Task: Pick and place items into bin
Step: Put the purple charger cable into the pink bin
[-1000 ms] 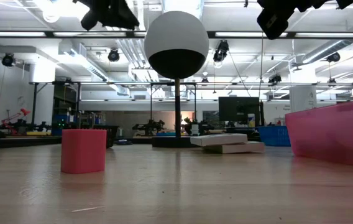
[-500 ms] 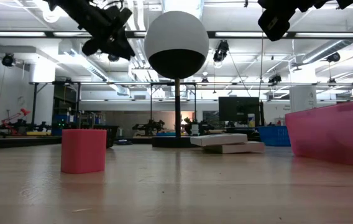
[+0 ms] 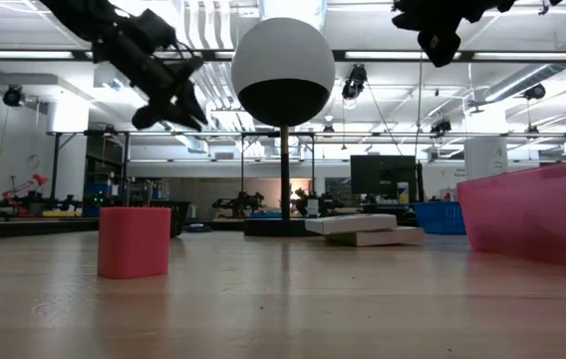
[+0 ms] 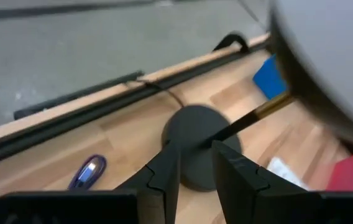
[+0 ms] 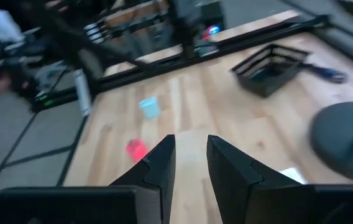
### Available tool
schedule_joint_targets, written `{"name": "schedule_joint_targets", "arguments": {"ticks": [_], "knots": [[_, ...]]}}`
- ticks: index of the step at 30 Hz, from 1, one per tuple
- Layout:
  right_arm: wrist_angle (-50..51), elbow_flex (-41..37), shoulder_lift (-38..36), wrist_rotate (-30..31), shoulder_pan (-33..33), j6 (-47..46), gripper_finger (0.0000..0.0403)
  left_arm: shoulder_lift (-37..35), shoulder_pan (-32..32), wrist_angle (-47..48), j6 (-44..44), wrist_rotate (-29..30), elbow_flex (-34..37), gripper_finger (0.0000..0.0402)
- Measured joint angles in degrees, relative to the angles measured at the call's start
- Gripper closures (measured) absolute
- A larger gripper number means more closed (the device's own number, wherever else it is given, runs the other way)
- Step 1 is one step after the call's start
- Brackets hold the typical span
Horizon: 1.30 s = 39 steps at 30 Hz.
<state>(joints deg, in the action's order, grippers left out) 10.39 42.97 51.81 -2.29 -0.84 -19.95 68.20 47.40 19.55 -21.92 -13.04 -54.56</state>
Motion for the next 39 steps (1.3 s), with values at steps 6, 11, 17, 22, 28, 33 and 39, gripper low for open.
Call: {"name": "schedule_joint_targets", "arguments": {"ticks": [6, 11, 17, 22, 28, 33, 39], "knots": [[0.0, 0.8, 0.0, 7.7, 0.0, -3.0, 0.0321, 7.6, 2.7, 0.5, 8.7, -1.3, -2.7, 0.0312], [-0.2, 0.8, 0.0, 11.4, 0.0, -3.2, 0.0321, 12.4, 4.7, 2.5, 16.2, -3.5, -5.5, 0.0255], [-0.5, 0.8, 0.0, 11.9, 0.0, -7.5, 0.0321, 17.4, 7.2, 11.6, 23.7, -8.5, -9.8, 0.0219], [-0.5, 0.8, 0.0, 12.8, 0.0, -9.4, 0.0321, 21.3, 7.8, 13.3, 23.3, -8.1, -11.2, 0.0217], [-0.4, 0.8, 0.0, 12.9, 0.0, -9.7, 0.0321, 25.2, 7.6, 16.0, 22.7, -7.6, -13.2, 0.0217], [-0.4, 0.8, 0.0, 13.0, 0.0, -9.6, 0.0321, 27.2, 7.6, 19.4, 22.3, -4.9, -15.4, 0.0217], [-0.4, 0.8, 0.0, 13.8, 0.0, -9.4, 0.0321, 31.0, 7.6, 25.9, 22.3, -4.7, -19.7, 0.0217]]}}
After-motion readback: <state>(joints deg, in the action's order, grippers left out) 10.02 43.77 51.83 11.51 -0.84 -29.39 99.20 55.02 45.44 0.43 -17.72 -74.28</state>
